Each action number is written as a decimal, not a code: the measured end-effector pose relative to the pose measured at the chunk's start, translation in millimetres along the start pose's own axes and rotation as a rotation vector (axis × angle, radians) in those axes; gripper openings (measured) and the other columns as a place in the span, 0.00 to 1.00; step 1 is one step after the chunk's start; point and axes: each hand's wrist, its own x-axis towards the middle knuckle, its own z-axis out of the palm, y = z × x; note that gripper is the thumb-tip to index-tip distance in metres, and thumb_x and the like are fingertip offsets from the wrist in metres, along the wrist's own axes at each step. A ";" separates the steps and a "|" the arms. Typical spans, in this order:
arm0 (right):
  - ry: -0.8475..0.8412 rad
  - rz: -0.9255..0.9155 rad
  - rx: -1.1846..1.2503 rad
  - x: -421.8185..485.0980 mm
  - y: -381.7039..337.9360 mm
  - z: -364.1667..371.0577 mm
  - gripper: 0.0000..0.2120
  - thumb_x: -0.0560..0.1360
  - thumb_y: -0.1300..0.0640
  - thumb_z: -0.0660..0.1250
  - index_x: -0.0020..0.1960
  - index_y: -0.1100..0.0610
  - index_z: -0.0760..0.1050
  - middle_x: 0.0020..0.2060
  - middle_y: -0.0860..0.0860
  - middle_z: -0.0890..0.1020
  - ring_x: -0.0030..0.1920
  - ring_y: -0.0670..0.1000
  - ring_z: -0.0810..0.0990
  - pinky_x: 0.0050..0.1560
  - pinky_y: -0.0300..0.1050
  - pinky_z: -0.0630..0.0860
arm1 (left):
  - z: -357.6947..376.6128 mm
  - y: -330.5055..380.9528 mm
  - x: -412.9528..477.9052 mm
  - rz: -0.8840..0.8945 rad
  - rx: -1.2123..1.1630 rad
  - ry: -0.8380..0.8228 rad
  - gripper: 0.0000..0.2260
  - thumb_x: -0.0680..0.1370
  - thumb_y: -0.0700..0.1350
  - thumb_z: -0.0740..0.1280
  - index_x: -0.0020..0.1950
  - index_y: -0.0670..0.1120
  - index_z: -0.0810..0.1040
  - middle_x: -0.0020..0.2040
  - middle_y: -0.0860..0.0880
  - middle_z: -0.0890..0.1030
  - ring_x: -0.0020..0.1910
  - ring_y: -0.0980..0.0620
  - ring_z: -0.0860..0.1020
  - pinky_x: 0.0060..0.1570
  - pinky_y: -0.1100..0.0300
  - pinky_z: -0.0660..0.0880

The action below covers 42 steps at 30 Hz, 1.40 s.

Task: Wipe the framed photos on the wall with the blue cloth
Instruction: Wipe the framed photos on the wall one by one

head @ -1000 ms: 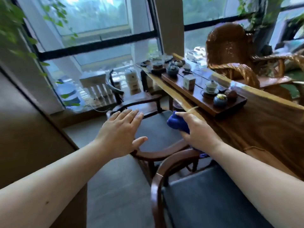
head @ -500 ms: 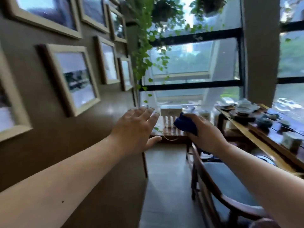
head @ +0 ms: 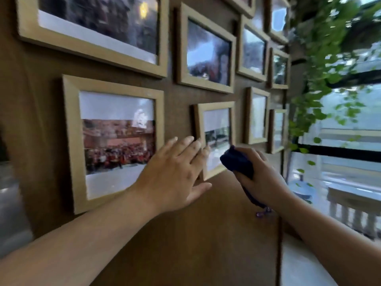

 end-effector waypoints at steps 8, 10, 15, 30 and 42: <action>0.071 -0.232 0.284 53.6 -76.0 51.2 0.27 0.72 0.52 0.69 0.66 0.37 0.62 0.55 0.43 0.64 0.51 0.44 0.68 0.42 0.34 0.68 | -41.4 -59.8 -54.7 -0.258 0.255 -0.074 0.33 0.77 0.64 0.53 0.73 0.42 0.62 0.73 0.40 0.67 0.73 0.41 0.64 0.71 0.41 0.62; 0.099 -0.270 0.315 61.5 -100.9 55.9 0.26 0.73 0.52 0.68 0.67 0.39 0.63 0.55 0.45 0.65 0.51 0.45 0.68 0.42 0.37 0.69 | -55.9 -75.3 -68.7 -0.280 0.320 -0.055 0.33 0.76 0.63 0.54 0.72 0.41 0.64 0.72 0.38 0.68 0.72 0.40 0.64 0.70 0.40 0.62; 0.165 -0.335 0.369 82.5 -166.6 66.3 0.25 0.73 0.54 0.68 0.67 0.44 0.66 0.57 0.48 0.67 0.50 0.45 0.70 0.41 0.47 0.76 | -81.5 -112.7 -99.9 -0.328 0.462 -0.082 0.36 0.75 0.66 0.53 0.72 0.41 0.62 0.75 0.38 0.62 0.74 0.40 0.59 0.72 0.38 0.57; 0.298 -0.457 0.114 81.7 -223.9 125.7 0.21 0.77 0.44 0.60 0.68 0.51 0.68 0.57 0.57 0.72 0.48 0.53 0.73 0.38 0.43 0.70 | -61.3 -142.5 -114.7 -0.322 0.508 -0.120 0.47 0.68 0.74 0.54 0.77 0.44 0.48 0.79 0.40 0.51 0.77 0.42 0.47 0.73 0.36 0.47; 0.188 -0.459 0.042 61.9 -202.1 121.2 0.21 0.74 0.52 0.66 0.66 0.52 0.69 0.57 0.57 0.73 0.41 0.53 0.75 0.32 0.46 0.75 | -57.8 -141.8 -113.1 -0.310 0.540 -0.104 0.48 0.68 0.73 0.54 0.76 0.42 0.45 0.78 0.37 0.49 0.77 0.39 0.45 0.72 0.33 0.46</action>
